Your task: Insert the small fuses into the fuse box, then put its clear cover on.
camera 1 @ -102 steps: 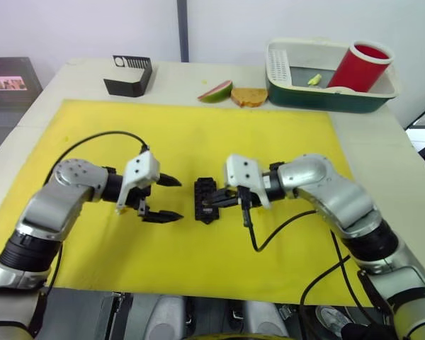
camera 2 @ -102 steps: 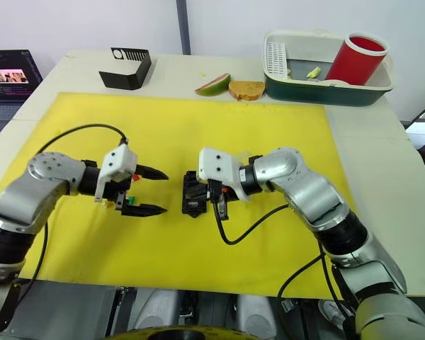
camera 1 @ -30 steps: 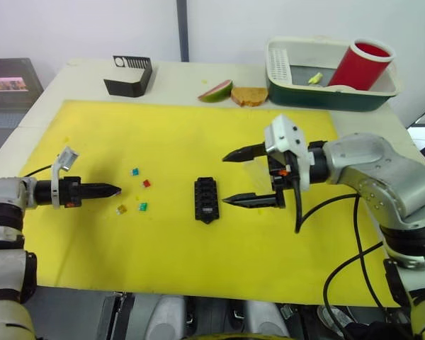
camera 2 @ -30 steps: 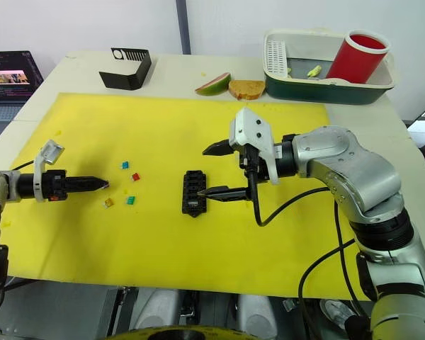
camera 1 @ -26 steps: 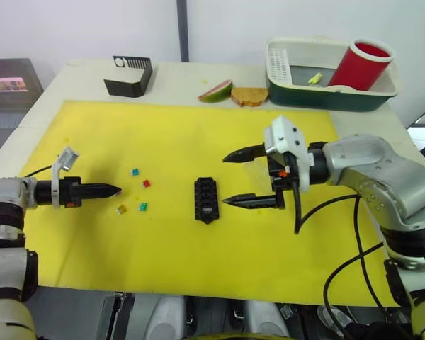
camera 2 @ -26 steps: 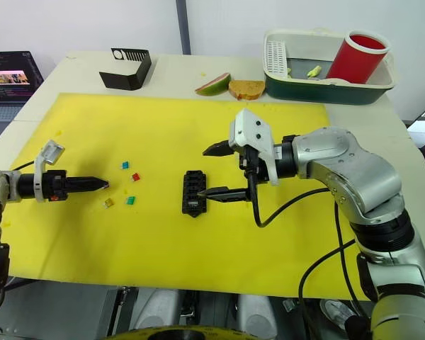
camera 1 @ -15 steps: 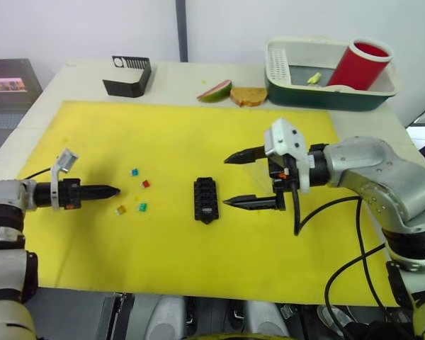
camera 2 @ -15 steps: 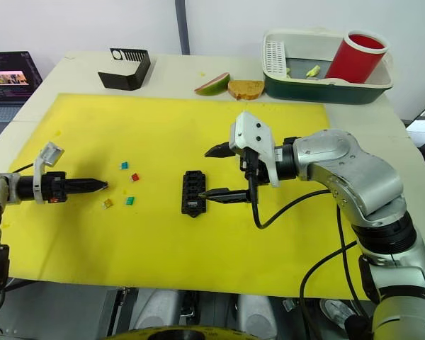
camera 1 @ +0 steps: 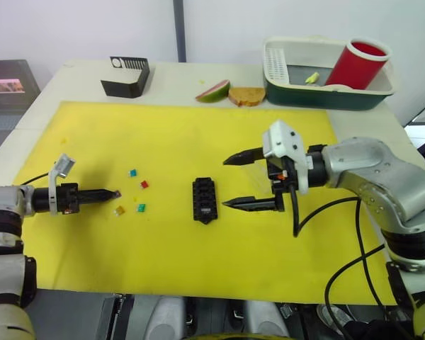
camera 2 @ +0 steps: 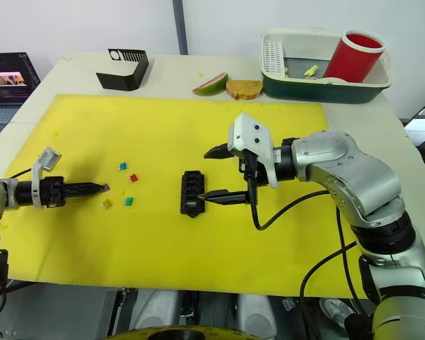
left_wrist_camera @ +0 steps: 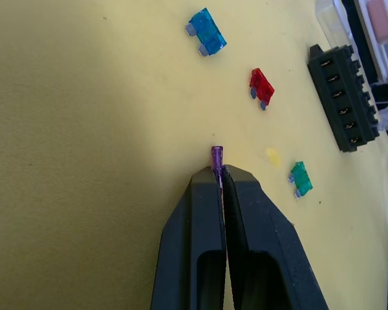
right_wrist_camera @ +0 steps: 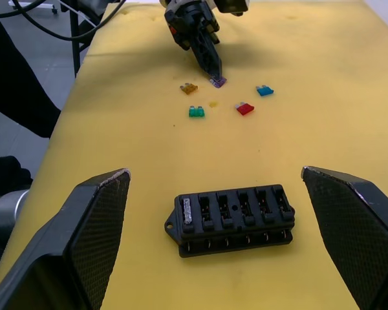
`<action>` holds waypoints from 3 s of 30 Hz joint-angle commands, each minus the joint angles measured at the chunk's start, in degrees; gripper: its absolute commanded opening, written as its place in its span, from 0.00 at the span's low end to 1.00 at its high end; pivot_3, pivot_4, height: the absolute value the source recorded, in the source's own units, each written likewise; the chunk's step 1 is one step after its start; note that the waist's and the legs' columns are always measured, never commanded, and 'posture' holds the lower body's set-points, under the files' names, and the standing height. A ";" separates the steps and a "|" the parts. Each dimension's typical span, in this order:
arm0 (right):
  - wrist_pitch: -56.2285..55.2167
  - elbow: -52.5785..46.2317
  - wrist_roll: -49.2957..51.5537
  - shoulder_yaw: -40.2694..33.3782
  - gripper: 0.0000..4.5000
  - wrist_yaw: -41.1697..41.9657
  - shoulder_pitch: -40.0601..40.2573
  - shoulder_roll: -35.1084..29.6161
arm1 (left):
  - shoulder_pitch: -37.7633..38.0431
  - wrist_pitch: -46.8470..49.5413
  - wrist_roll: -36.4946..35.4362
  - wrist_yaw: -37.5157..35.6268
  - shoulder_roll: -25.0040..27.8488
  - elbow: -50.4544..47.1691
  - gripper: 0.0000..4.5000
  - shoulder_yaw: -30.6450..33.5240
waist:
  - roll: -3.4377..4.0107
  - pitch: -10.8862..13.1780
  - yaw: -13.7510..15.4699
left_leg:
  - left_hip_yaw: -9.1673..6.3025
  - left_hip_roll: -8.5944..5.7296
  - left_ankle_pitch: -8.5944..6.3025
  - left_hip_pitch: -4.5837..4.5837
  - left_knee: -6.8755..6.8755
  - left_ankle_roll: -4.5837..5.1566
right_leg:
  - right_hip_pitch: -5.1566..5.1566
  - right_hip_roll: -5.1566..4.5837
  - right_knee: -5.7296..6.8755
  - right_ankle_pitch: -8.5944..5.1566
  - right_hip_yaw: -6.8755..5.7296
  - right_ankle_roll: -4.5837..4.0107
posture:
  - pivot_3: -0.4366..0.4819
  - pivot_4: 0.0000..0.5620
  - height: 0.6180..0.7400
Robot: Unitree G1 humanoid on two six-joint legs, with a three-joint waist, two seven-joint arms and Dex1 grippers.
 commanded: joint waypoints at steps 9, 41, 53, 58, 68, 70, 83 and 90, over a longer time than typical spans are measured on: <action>-0.82 -0.90 -0.57 -0.11 1.00 -0.11 -0.57 -0.19 | 1.57 2.09 -0.35 0.93 1.39 -1.91 0.01 1.81 | 0.00 0.00 0.01 | 0.00 0.00 0.00 0.00 0.00 0.00 | -0.01 -0.01 0.00 0.00 0.01 0.00 | 0.48 0.27 1.00; 28.91 12.25 49.43 -22.94 0.48 -45.51 -7.78 23.43 | -2.80 29.03 -42.16 29.49 -17.68 -58.97 0.00 17.62 | -0.05 -0.02 -0.02 | -0.21 -0.04 0.26 0.03 -0.07 -0.46 | 0.16 0.02 -0.08 0.01 0.02 0.00 | 0.48 0.27 1.00; 23.90 11.24 55.65 -18.04 0.30 -49.83 -7.21 20.71 | -1.65 27.03 -43.35 29.64 -16.13 -58.97 0.00 15.53 | -0.05 -0.02 0.02 | -0.21 -0.03 0.21 0.03 -0.06 -0.37 | 0.17 0.07 -0.12 0.01 0.02 0.00 | 0.48 0.27 1.00; 22.37 11.06 56.75 -16.48 0.30 -49.66 -7.23 19.36 | -1.37 26.52 -43.85 30.02 -15.78 -58.88 0.00 15.16 | -0.05 -0.01 0.04 | -0.21 -0.03 0.18 0.03 -0.06 -0.32 | 0.17 0.08 -0.13 0.01 0.03 0.00 | 0.48 0.27 1.00; 20.43 10.86 56.69 -14.02 0.30 -49.22 -7.41 18.11 | -0.90 25.72 -44.94 30.80 -15.54 -58.66 0.00 15.10 | -0.05 -0.01 0.06 | -0.22 -0.03 0.16 0.02 -0.07 -0.27 | 0.17 0.07 -0.14 0.01 0.03 0.00 | 0.48 0.27 1.00; 20.15 10.74 56.53 -13.54 0.30 -49.07 -7.41 17.93 | -0.81 25.55 -45.18 31.00 -15.60 -58.74 0.00 15.11 | -0.05 -0.01 0.05 | -0.22 -0.03 0.11 0.02 -0.07 -0.18 | 0.17 0.07 -0.15 0.01 0.03 0.00 | 0.48 0.27 1.00; 18.66 10.36 56.64 -12.22 0.02 -48.69 -7.51 17.20 | -0.03 25.10 -47.38 32.97 -15.29 -59.59 0.00 14.92 | -0.05 -0.01 0.06 | -0.23 -0.02 0.10 0.02 -0.07 -0.17 | 0.17 0.06 -0.18 0.01 0.03 0.00 | 0.48 0.27 1.00; 18.86 9.94 55.75 -11.49 0.02 -48.30 -8.48 16.42 | 0.18 24.63 -47.56 33.00 -14.59 -59.35 0.00 14.43 | -0.05 -0.01 0.06 | -0.24 -0.02 0.09 0.02 -0.08 -0.16 | 0.18 0.06 -0.19 0.00 0.03 0.00 | 0.48 0.27 1.00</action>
